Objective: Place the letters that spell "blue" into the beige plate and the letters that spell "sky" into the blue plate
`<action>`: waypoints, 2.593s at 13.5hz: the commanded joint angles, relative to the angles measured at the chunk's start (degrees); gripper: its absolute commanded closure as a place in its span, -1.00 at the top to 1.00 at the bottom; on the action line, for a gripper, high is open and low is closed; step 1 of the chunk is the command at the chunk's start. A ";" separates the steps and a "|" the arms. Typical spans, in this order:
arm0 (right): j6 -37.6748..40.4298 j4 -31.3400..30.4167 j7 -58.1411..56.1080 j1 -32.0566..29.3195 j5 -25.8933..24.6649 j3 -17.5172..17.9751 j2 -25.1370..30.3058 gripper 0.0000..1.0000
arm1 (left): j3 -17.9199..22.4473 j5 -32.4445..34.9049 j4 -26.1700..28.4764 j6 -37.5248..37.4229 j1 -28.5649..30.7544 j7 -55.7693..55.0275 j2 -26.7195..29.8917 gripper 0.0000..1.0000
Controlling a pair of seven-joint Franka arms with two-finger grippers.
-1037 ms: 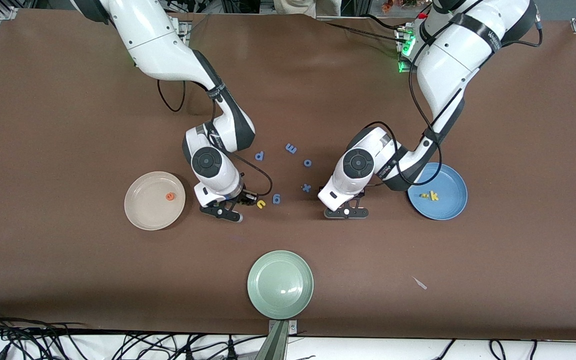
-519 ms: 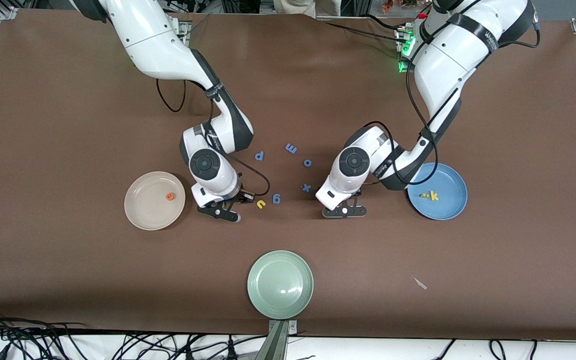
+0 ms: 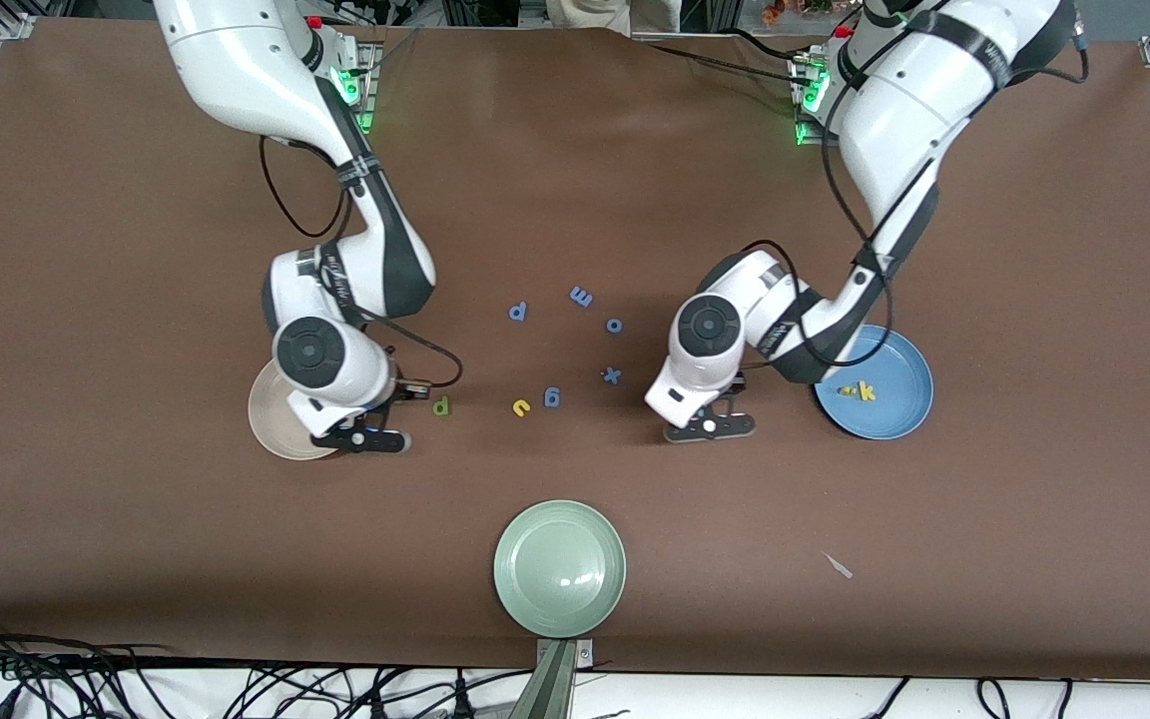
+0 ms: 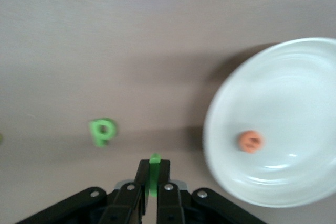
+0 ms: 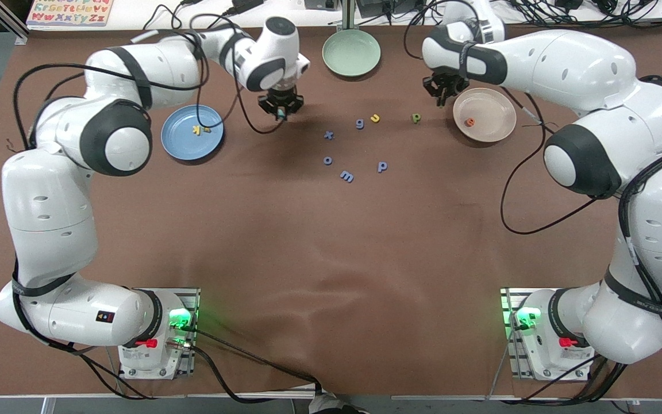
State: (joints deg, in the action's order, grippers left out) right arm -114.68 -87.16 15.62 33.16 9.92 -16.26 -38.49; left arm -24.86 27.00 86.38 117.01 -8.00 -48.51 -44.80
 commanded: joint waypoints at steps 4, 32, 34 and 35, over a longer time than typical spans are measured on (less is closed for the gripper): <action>-3.95 -11.96 -12.36 0.15 0.97 -5.10 6.14 -0.68 | -0.37 -0.55 4.83 -11.10 10.96 15.87 6.83 -1.00; -18.65 10.33 38.69 12.02 10.38 1.58 -14.06 0.27 | -18.34 -15.99 -4.83 -31.14 34.39 35.20 32.22 1.00; -18.56 10.79 39.40 12.28 10.30 1.76 -14.78 0.27 | -5.71 -23.19 -3.33 -30.35 24.22 38.40 34.86 1.00; -18.56 10.79 39.49 12.37 10.30 1.93 -14.86 0.27 | 1.06 -24.70 -3.15 -30.18 19.47 39.18 35.22 1.00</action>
State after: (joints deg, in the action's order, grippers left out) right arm -133.90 -79.28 54.05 45.36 19.32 -14.25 -51.42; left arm -35.07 6.36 81.35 86.73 19.64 -12.70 -12.80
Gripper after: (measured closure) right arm 0.361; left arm 0.000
